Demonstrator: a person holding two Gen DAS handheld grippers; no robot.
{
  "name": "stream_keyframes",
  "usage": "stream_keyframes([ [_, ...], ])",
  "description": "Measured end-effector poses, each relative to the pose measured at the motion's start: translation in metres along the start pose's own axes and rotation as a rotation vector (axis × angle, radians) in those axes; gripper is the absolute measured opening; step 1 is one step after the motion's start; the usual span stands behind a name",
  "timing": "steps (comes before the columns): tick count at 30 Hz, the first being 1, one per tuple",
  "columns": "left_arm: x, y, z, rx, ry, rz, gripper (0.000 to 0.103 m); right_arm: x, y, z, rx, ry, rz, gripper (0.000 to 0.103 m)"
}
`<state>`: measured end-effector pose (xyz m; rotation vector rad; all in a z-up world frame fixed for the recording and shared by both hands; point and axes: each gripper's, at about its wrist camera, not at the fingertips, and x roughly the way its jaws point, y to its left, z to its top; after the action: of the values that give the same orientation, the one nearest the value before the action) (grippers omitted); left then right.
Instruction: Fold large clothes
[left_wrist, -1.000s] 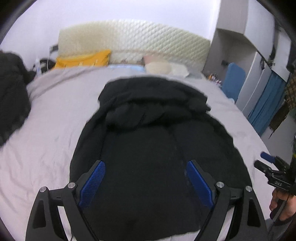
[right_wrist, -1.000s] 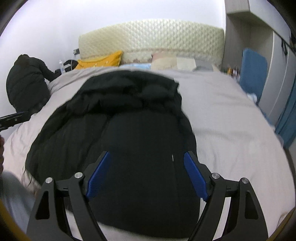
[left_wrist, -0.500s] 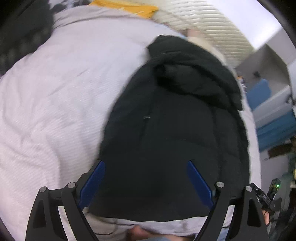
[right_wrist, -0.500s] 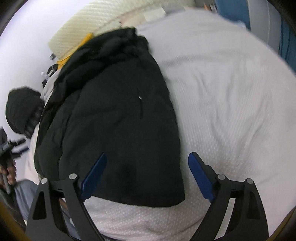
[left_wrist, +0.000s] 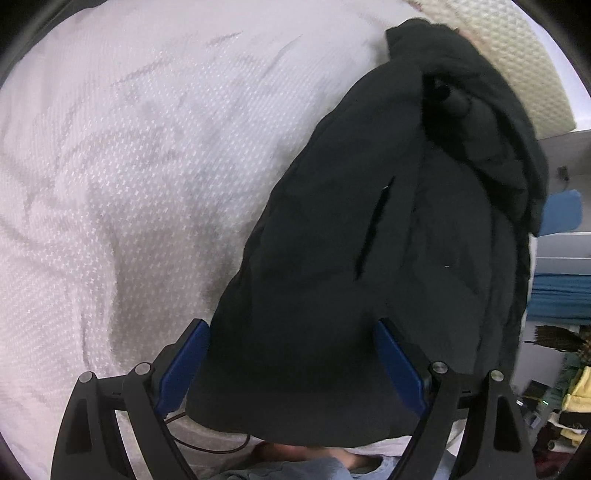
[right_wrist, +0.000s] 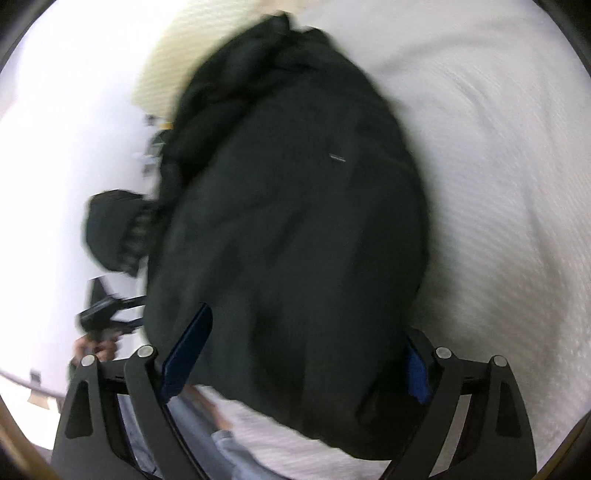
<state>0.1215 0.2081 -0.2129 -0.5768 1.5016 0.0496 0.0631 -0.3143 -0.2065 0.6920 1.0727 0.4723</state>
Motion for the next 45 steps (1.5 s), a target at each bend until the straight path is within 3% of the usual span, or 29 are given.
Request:
stream_keyframes([
  [4, 0.013, 0.003, 0.002, -0.035, 0.054, 0.030, 0.090, -0.001, 0.018, -0.003, -0.086, -0.015, 0.040, 0.090],
  [9, 0.027, -0.001, 0.005, -0.069, 0.102, 0.050, 0.092, 0.015, -0.003, -0.001, -0.047, 0.037, -0.090, 0.095],
  [13, 0.041, 0.002, 0.009, -0.103, 0.160, 0.019, 0.093, 0.033, -0.026, -0.003, 0.002, 0.086, -0.211, 0.097],
  [16, 0.049, 0.005, 0.011, -0.119, 0.184, -0.018, 0.093, 0.038, -0.023, -0.003, 0.008, 0.084, -0.217, 0.101],
  [19, 0.052, -0.003, 0.012, -0.092, 0.184, -0.070, 0.090, 0.034, -0.011, 0.000, -0.031, 0.064, -0.154, 0.100],
  [22, 0.046, -0.014, 0.010, -0.037, 0.162, -0.145, 0.085, 0.026, 0.005, 0.000, -0.065, 0.031, -0.072, 0.088],
  [23, 0.042, -0.018, 0.009, -0.015, 0.150, -0.171, 0.083, 0.024, 0.008, -0.002, -0.076, 0.025, -0.068, 0.077],
  [24, 0.040, -0.023, 0.008, 0.005, 0.143, -0.214, 0.067, 0.021, 0.011, -0.002, -0.084, 0.016, -0.071, 0.066],
  [25, 0.041, -0.024, 0.007, 0.029, 0.145, -0.254, 0.061, 0.022, 0.014, -0.004, -0.085, 0.008, -0.073, 0.059],
  [26, 0.039, -0.030, 0.005, 0.063, 0.140, -0.271, 0.053, 0.018, 0.012, -0.006, -0.083, -0.004, -0.084, 0.037],
  [27, 0.038, -0.032, 0.004, 0.092, 0.125, -0.290, 0.042, 0.014, 0.011, -0.007, -0.075, -0.018, -0.096, 0.025],
  [30, 0.021, -0.047, -0.001, 0.158, 0.080, -0.322, 0.017, 0.012, 0.013, -0.009, -0.077, -0.043, -0.107, 0.019],
  [32, 0.009, -0.051, -0.004, 0.173, 0.042, -0.340, 0.011, 0.000, 0.022, -0.007, -0.104, -0.068, -0.111, 0.018],
  [40, -0.062, -0.049, -0.028, 0.229, -0.094, -0.460, 0.005, -0.053, 0.072, 0.008, -0.209, -0.170, -0.143, 0.016],
  [45, -0.118, -0.014, -0.042, 0.241, -0.166, -0.522, 0.003, -0.103, 0.094, -0.005, -0.220, -0.233, -0.120, 0.016],
])
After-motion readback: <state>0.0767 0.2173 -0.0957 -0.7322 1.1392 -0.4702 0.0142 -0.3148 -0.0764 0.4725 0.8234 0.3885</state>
